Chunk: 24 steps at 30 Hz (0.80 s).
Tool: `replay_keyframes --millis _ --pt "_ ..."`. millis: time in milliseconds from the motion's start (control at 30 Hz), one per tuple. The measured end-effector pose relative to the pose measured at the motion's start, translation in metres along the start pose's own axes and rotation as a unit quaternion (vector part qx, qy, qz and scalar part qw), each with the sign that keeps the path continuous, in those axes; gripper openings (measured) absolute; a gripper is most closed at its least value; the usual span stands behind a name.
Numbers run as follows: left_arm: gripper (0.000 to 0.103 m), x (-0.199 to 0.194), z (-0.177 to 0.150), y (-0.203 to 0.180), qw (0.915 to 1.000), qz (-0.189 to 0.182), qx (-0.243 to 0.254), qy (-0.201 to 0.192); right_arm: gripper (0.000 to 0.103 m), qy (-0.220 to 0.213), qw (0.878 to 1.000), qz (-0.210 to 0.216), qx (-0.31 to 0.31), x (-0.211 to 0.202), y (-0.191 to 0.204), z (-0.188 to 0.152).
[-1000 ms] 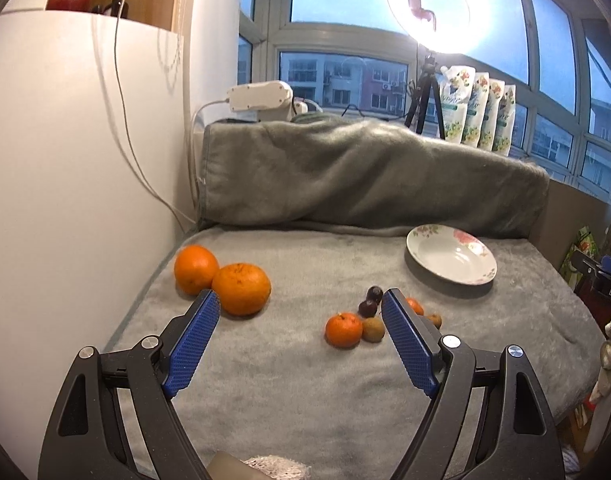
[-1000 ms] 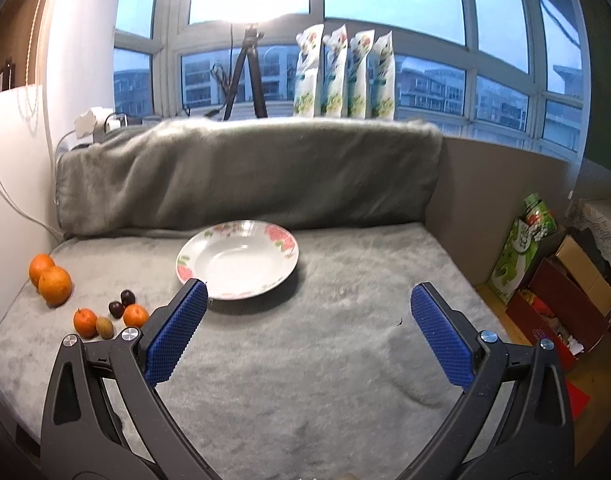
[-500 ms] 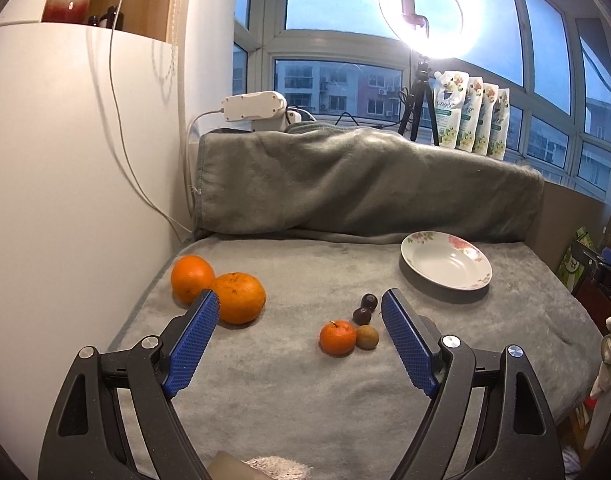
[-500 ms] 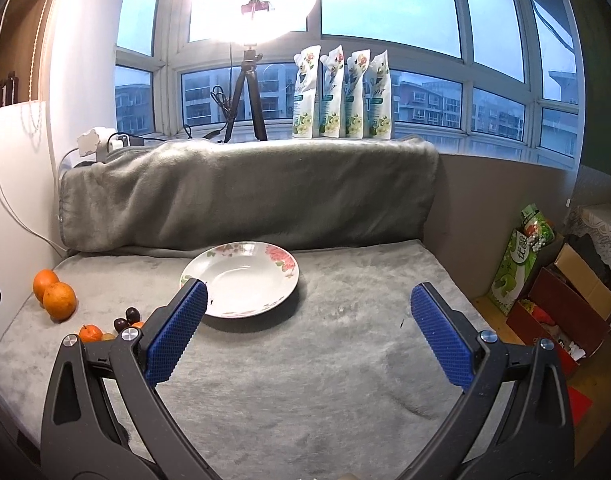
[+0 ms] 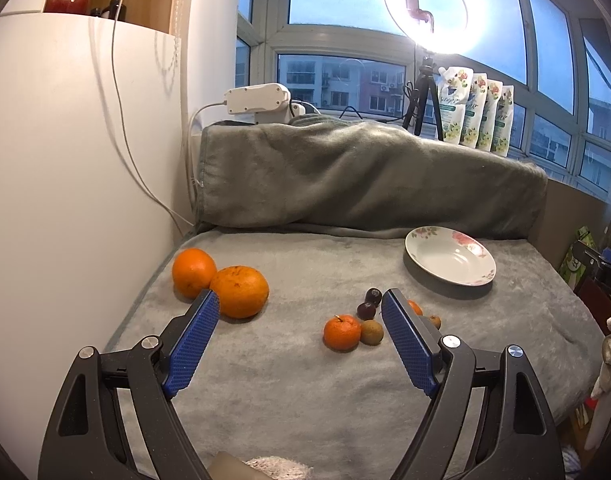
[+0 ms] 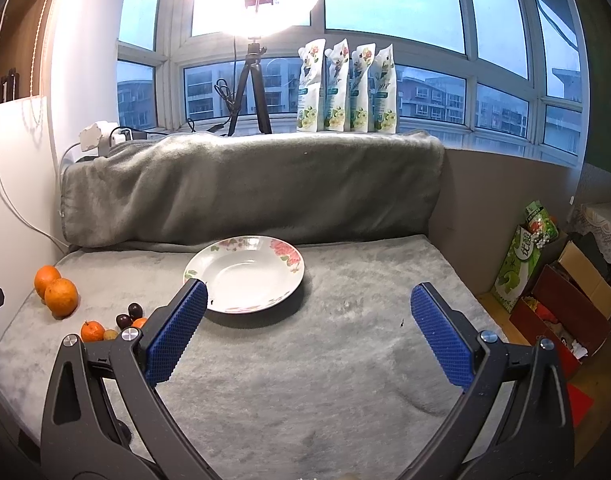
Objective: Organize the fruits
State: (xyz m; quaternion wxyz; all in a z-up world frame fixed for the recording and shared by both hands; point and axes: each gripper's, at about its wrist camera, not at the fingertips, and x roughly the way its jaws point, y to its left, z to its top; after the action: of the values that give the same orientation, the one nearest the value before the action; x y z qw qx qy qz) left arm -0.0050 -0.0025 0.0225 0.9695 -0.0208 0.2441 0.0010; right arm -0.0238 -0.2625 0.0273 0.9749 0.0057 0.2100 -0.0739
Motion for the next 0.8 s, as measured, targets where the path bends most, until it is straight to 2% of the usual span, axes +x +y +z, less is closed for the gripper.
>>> replay_keyframes --millis 800 --pt "0.083 0.0043 -0.0043 -0.0006 1.0000 -0.002 0.000 0.009 0.103 0.009 1.000 0.001 0.001 0.0025 -0.0018 -0.0064"
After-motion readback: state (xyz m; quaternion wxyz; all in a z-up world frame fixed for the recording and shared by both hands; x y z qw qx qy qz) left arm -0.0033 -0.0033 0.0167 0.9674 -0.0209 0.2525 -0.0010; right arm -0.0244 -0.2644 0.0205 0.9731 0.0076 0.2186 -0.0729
